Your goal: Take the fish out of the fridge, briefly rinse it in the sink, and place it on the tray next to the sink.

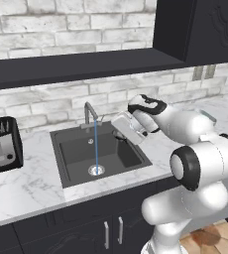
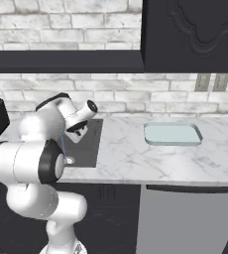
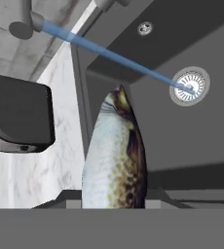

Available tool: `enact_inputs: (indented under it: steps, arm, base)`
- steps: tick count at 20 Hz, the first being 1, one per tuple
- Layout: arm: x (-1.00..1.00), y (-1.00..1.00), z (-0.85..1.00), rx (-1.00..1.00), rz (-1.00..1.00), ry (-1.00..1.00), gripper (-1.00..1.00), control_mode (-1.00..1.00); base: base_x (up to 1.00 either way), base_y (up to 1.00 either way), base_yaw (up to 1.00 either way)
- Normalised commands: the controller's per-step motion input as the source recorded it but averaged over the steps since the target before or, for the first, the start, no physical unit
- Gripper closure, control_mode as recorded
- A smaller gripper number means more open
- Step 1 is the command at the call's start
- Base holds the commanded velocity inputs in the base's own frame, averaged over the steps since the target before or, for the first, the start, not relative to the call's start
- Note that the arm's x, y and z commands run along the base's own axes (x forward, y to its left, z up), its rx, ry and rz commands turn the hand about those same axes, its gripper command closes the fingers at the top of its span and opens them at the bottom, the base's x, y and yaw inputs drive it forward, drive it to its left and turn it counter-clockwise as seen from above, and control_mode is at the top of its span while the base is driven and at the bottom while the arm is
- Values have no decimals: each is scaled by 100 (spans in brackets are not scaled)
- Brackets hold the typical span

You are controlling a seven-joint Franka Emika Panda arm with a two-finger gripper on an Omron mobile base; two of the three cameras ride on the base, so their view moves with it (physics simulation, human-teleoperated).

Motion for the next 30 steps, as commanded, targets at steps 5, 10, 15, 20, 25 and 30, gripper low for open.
enact_inputs:
  steps: [5, 10, 15, 20, 25, 30]
  arm:
    - [53, -9, -13, 2, 0, 5, 100, -100]
    - [28, -20, -19, 0, 1, 13, 100, -100]
    - [4, -19, -5, 1, 0, 3, 100, -100]
    - [37, 11, -40, 0, 1, 11, 100, -100]
    - [63, 12, -28, 9, 3, 11, 100, -100]
    - [35, 12, -3, 27, 6, 19, 100, -100]
  base:
    - [0, 0, 0]
    - [0, 0, 0]
    - [0, 0, 0]
    - [0, 0, 0]
    - [0, 0, 0]
    - [0, 0, 0]
